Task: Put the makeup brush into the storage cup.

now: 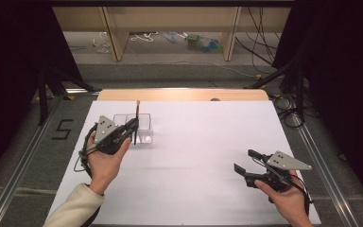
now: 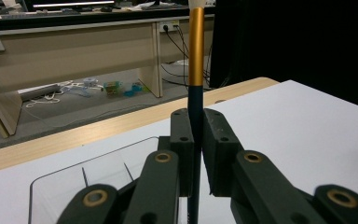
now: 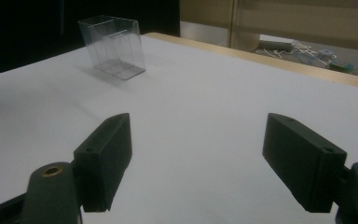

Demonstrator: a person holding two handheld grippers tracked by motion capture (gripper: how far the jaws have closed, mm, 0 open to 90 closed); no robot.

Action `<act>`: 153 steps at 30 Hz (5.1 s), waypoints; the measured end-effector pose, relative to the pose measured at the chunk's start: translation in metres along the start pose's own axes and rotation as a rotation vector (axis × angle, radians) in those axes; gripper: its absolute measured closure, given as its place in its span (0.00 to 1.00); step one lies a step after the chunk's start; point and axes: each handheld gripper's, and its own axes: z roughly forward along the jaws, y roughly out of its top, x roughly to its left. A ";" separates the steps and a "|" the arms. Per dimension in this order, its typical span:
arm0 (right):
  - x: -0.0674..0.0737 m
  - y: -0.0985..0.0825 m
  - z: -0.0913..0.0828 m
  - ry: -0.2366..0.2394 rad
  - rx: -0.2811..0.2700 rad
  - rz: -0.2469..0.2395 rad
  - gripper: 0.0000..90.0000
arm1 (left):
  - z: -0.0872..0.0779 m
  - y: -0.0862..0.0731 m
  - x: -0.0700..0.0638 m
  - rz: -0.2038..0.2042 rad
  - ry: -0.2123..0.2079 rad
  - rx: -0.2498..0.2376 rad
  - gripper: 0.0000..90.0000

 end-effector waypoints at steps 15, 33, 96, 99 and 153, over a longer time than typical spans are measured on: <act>0.000 0.000 0.000 0.002 -0.001 0.001 0.28 | 0.000 -0.001 0.004 -0.008 0.013 -0.005 0.92; 0.000 -0.001 0.002 0.007 -0.016 0.008 0.28 | 0.000 0.000 0.007 -0.012 0.017 -0.010 0.92; 0.000 -0.001 0.002 0.005 -0.014 0.008 0.28 | 0.020 0.005 0.017 -0.033 0.030 -0.038 0.92; 0.000 -0.001 0.001 0.007 -0.008 0.013 0.28 | 0.020 0.005 0.018 -0.034 0.034 -0.038 0.92; -0.001 -0.001 0.001 -0.002 0.005 0.003 0.28 | 0.029 0.014 0.029 -0.038 0.043 -0.059 0.92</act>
